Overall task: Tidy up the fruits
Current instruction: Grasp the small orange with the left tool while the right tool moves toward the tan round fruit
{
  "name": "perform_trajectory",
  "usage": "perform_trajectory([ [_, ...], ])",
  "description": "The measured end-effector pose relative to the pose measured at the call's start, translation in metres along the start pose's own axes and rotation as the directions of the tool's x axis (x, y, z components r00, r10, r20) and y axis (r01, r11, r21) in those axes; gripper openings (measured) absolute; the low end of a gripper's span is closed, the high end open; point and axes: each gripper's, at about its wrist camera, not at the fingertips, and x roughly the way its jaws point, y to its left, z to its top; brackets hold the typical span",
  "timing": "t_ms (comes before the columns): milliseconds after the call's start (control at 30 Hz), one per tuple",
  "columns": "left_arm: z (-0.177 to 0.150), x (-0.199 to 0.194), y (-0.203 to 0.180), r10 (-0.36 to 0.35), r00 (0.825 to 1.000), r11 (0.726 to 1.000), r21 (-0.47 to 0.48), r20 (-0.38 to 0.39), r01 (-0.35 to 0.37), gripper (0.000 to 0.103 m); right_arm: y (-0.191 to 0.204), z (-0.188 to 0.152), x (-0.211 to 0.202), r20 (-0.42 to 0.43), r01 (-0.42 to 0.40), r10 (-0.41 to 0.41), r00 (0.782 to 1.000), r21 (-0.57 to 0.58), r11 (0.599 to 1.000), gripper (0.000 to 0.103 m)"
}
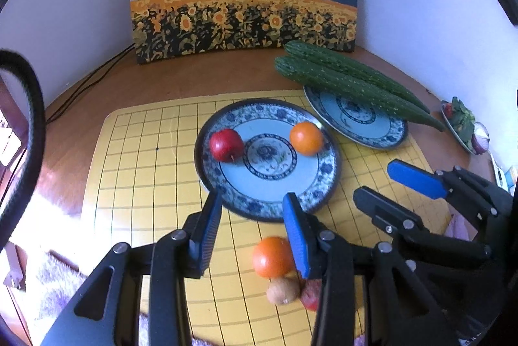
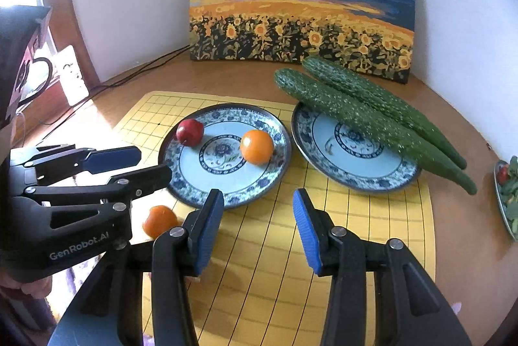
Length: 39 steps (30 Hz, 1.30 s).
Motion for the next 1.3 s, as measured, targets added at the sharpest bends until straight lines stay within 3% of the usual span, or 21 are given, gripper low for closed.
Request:
perform_trajectory([
  [867, -0.048, -0.014, -0.003, -0.036, 0.999, 0.999, -0.029, -0.019, 0.036, 0.043, 0.001, -0.043, -0.019, -0.012, -0.007, 0.007, 1.000, 0.040, 0.999, 0.046],
  [1300, -0.040, 0.007, -0.007, -0.029, 0.999, 0.999, -0.045, -0.034, 0.027, 0.045, -0.001, -0.052, -0.017, -0.022, -0.039, 0.040, 0.999, 0.043, 0.998, 0.046],
])
